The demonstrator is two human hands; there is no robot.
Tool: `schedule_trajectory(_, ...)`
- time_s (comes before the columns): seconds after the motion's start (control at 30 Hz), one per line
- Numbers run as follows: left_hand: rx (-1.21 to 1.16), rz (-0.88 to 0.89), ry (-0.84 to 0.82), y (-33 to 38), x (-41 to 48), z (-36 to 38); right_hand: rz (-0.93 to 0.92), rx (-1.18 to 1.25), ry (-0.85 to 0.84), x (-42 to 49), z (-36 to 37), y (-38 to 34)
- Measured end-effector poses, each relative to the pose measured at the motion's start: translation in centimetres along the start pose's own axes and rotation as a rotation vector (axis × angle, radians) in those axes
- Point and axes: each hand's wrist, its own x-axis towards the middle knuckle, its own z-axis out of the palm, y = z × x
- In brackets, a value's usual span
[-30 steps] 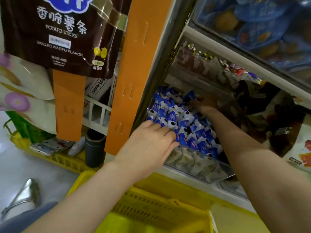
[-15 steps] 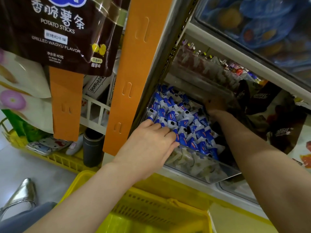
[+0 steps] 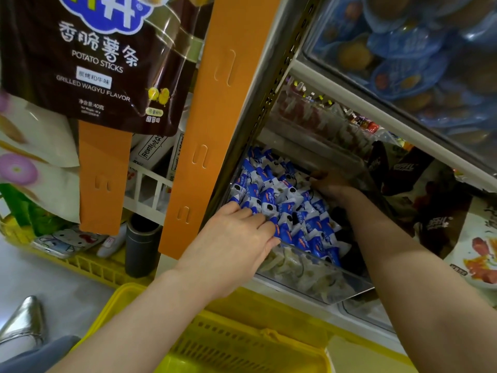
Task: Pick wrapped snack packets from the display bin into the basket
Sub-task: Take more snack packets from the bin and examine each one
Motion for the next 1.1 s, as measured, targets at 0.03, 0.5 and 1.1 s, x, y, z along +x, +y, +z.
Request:
schedule_trajectory(0.03,0.001,-0.001,0.001,0.0,0.0,0.0,0.015,0.015,-0.004,-0.1,0.0,0.1)
schedule_trajectory(0.5,-0.040,-0.073,-0.094,0.5,-0.4,-0.6,-0.159,0.163,0.338,-4.4,-0.5,-0.5)
schedule_trajectory(1.1,-1.263,-0.645,0.104,5.3,-3.0,-2.1,-0.306,0.699,-0.127,-24.6,1.4,-0.2)
